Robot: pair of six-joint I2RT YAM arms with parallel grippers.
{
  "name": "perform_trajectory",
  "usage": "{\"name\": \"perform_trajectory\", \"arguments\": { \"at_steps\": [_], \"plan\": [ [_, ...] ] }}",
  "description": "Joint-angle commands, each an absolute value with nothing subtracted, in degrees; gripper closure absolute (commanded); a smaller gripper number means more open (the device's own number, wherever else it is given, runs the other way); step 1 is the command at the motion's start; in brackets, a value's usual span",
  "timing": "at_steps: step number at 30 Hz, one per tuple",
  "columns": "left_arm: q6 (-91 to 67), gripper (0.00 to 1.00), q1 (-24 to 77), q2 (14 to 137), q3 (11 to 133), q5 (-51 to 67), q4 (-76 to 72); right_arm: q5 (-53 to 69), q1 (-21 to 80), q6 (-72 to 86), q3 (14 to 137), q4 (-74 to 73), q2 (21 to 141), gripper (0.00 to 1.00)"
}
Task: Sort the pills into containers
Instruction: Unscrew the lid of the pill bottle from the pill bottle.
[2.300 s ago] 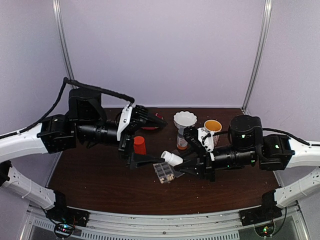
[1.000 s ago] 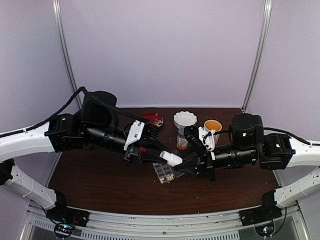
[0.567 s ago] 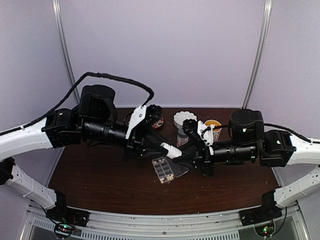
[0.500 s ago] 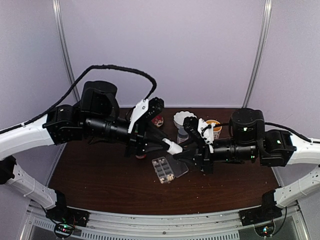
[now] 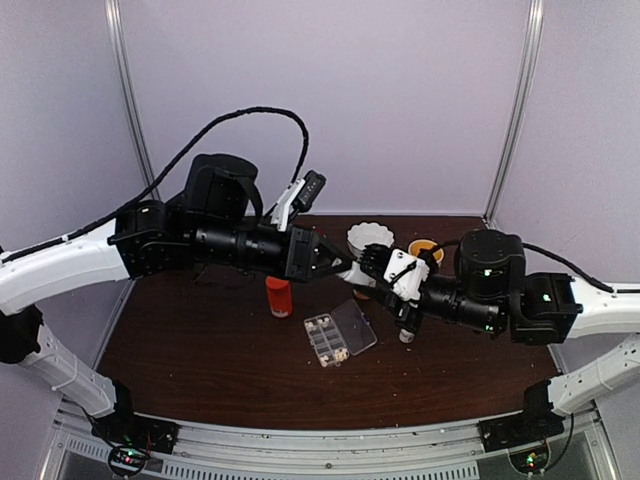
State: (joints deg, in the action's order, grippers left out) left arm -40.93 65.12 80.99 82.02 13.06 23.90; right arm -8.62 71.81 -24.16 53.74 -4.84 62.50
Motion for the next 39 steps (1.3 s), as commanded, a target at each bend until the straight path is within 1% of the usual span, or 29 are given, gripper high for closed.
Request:
{"name": "perform_trajectory", "arguments": {
  "at_steps": [1, 4, 10, 19, 23, 28, 32, 35, 39],
  "plan": [
    [-55.91, 1.00, 66.44, 80.52, 77.57, 16.24, 7.38, -17.91, 72.97, -34.80, 52.42, 4.15, 63.22, 1.00],
    [-60.88, 1.00, 66.30, 79.79, 74.21, 16.31, 2.65, -22.70, 73.93, -40.93, 50.78, 7.56, 63.71, 1.00],
    [-70.50, 1.00, 66.11, 77.22, 67.13, 12.70, -8.28, -29.71, 76.26, -53.52, 43.62, 24.89, 64.03, 1.00],
    [-85.03, 1.00, 65.84, 77.92, 61.07, 12.42, -20.43, -36.64, 77.53, -65.39, 41.76, 39.10, 68.77, 1.00],
    [-88.64, 1.00, 65.78, 78.87, 60.09, 13.67, -23.96, -38.76, 78.29, -70.10, 39.70, 46.31, 71.10, 1.00],
    [-93.51, 1.00, 65.71, 78.47, 57.14, 14.21, -28.69, -39.55, 78.71, -72.26, 38.05, 47.79, 71.80, 1.00],
    [-95.94, 1.00, 65.68, 76.79, 54.53, 13.78, -29.18, -40.43, 78.81, -72.83, 37.38, 47.37, 72.14, 1.00],
    [-94.70, 1.00, 64.90, 74.30, 53.40, 13.42, -25.79, -40.86, 78.79, -70.79, 36.84, 47.06, 71.39, 1.00],
    [-90.12, 1.00, 63.50, 69.47, 52.61, 10.57, -18.08, -39.33, 78.77, -62.35, 36.61, 41.09, 68.23, 1.00]
  ]
}}
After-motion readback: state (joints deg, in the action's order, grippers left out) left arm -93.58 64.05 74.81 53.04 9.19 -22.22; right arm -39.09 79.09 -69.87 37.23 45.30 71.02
